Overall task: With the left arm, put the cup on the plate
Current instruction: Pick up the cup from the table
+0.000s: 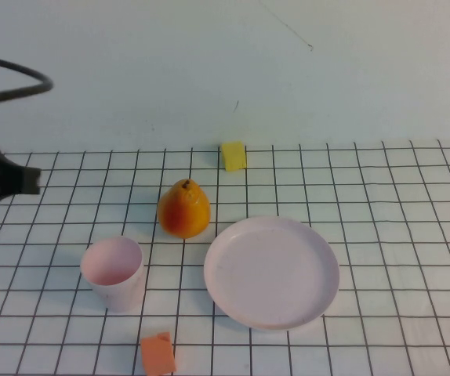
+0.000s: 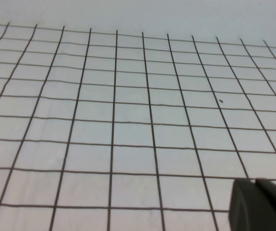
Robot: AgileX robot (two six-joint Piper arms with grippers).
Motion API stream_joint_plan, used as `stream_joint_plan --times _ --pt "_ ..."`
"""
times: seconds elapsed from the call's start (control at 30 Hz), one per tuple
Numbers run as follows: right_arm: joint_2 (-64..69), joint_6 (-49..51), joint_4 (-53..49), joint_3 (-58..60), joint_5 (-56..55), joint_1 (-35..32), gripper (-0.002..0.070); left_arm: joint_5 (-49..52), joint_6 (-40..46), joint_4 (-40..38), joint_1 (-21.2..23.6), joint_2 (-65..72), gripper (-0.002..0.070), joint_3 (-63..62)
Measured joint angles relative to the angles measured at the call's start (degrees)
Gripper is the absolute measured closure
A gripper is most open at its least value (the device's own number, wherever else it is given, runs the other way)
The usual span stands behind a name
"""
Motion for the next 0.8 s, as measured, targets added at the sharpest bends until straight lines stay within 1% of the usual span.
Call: stream_joint_plan --times 0.1,0.13,0.2,0.3,0.33,0.4,0.43,0.47,0.53,0.63,0.7,0.8 --pt "0.0 0.0 0.0 0.0 0.0 0.0 0.0678 2.4 0.4 -0.7 -0.1 6.8 0.0671 -2.4" --pt "0.0 0.0 0.0 0.0 0.0 0.0 0.0678 2.7 0.8 -0.8 -0.1 8.8 0.0654 -2.9" --pt "0.0 0.0 0.0 0.0 0.0 0.0 0.0678 2.9 2.1 -1.1 -0.2 11.9 0.0588 -3.4" --pt "0.0 0.0 0.0 0.0 0.0 0.0 0.0678 3.0 3.6 -1.7 -0.1 16.2 0.0404 -3.9" --pt "0.0 0.0 0.0 0.0 0.0 0.0 0.0678 3.0 3.7 -1.7 -0.2 17.5 0.0316 -3.9" --pt "0.0 0.0 0.0 0.0 0.0 0.0 0.0678 3.0 4.6 -2.0 -0.3 19.7 0.0209 -3.9" --pt "0.0 0.0 0.0 0.0 0.0 0.0 0.0678 2.7 5.8 -2.0 -0.3 20.9 0.0172 -3.9" --pt "0.0 0.0 0.0 0.0 0.0 0.0 0.0678 2.1 7.2 -2.3 -0.3 22.3 0.015 -4.1" --pt "0.0 0.0 0.0 0.0 0.0 0.0 0.0678 1.1 9.3 -2.9 -0.3 24.9 0.0132 -4.2" --pt "0.0 0.0 0.0 0.0 0.0 0.0 0.0678 -0.3 11.5 -3.2 -0.3 29.2 0.013 -4.3" --pt "0.0 0.0 0.0 0.0 0.0 0.0 0.0678 -1.0 12.7 -3.2 -0.3 32.2 0.0141 -4.3" --pt "0.0 0.0 0.0 0.0 0.0 0.0 0.0678 -1.6 14.6 -3.4 -0.3 35.8 0.0182 -4.3"
